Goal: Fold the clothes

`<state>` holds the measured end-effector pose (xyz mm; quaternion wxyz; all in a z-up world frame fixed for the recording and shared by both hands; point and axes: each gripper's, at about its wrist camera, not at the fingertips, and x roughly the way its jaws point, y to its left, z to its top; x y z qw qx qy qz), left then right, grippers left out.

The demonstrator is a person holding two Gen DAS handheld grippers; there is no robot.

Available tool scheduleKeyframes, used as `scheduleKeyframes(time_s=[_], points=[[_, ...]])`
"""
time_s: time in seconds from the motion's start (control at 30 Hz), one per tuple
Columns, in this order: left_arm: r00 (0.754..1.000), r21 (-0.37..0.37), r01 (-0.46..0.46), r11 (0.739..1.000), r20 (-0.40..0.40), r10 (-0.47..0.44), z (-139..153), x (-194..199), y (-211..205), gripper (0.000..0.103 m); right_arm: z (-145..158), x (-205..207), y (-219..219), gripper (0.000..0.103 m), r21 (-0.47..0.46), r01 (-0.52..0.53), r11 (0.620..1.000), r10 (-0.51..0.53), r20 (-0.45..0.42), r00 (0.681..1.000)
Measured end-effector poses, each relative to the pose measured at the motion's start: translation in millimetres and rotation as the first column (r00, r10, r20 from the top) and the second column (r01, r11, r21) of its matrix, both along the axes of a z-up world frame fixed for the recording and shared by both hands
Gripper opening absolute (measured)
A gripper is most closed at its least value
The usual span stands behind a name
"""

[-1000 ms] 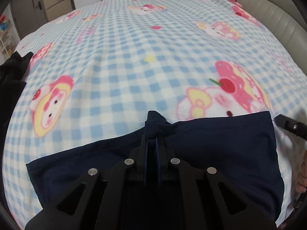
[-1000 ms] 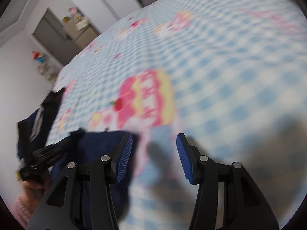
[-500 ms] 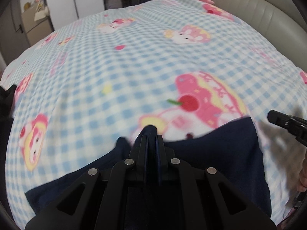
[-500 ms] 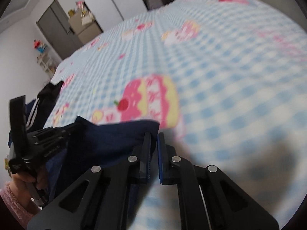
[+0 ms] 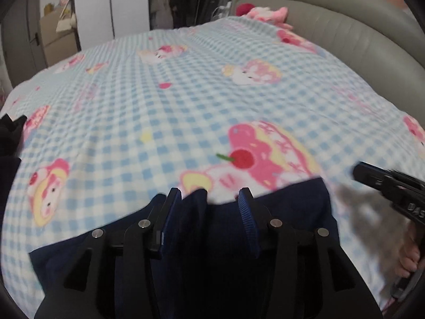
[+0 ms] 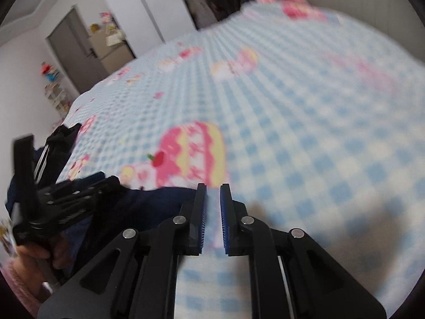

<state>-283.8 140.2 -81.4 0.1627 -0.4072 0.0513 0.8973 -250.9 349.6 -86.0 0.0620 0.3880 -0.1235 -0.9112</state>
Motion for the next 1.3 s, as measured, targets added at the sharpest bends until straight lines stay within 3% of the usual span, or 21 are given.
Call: scheduleKeyframes(time_s=[0.1, 0.27, 0.37, 0.43, 0.53, 0.7, 0.87, 0.97, 1.07, 1.2, 1.3], points=[[0.997, 0.0, 0.063, 0.998, 0.044, -0.063, -8.9, 14.0, 5.5, 0.047, -10.2, -4.7, -23.8, 0.017, -0.008, -0.097, 0.995, 0.097, 0.074, 0.993], [0.984, -0.053, 0.117, 0.992, 0.141, -0.109, -45.9, 6.0, 24.2, 0.047, -45.7, -13.4, -32.9, 0.017, 0.033, -0.093, 0.995, 0.084, 0.211, 0.974], [0.978, -0.056, 0.08, 0.995, 0.195, -0.068, -62.9, -20.1, 24.1, 0.048, -51.0, -19.8, -30.5, 0.017, 0.033, -0.063, 0.997, 0.055, 0.214, 0.975], [0.976, 0.011, 0.029, 1.0, 0.214, -0.03, -61.0, -33.5, 18.5, 0.048, -49.0, -22.3, -27.1, 0.017, 0.043, -0.039, 0.998, 0.029, 0.2, 0.979], [0.987, 0.047, 0.008, 0.999, 0.161, -0.016, -43.5, -34.1, 19.1, 0.046, -43.1, -23.6, -20.5, 0.018, 0.067, 0.011, 0.998, -0.021, 0.158, 0.987], [0.996, 0.062, 0.023, 0.998, 0.085, -0.028, -11.0, -1.0, 14.8, 0.047, -22.2, -15.1, -8.4, 0.019, 0.053, 0.057, 0.997, -0.061, 0.071, 0.996], [0.993, 0.086, 0.0, 0.996, 0.115, -0.01, -2.3, 62.1, -17.8, 0.047, -15.8, 2.8, -20.8, 0.019, 0.032, -0.024, 0.999, 0.021, 0.11, 0.994], [0.991, 0.054, 0.009, 0.998, 0.131, -0.016, -13.2, 86.1, -25.1, 0.047, -13.9, 20.9, -32.2, 0.02, -0.002, -0.041, 0.999, 0.041, 0.126, 0.991], [0.987, 0.021, -0.007, 1.0, 0.163, 0.004, -24.1, 94.4, -27.8, 0.047, -11.6, 42.9, -48.5, 0.029, 0.009, -0.039, 0.999, 0.038, 0.127, 0.991], [0.989, 0.036, -0.067, 0.997, 0.138, 0.061, -11.2, 104.1, -43.0, 0.047, -14.0, 73.9, -61.0, 0.029, 0.045, -0.047, 0.998, 0.04, 0.138, 0.99], [0.986, 0.076, -0.095, 0.993, 0.145, 0.084, -3.6, 111.1, -57.2, 0.047, -11.2, 101.4, -53.2, 0.029, 0.044, 0.002, 0.999, -0.008, 0.124, 0.992]])
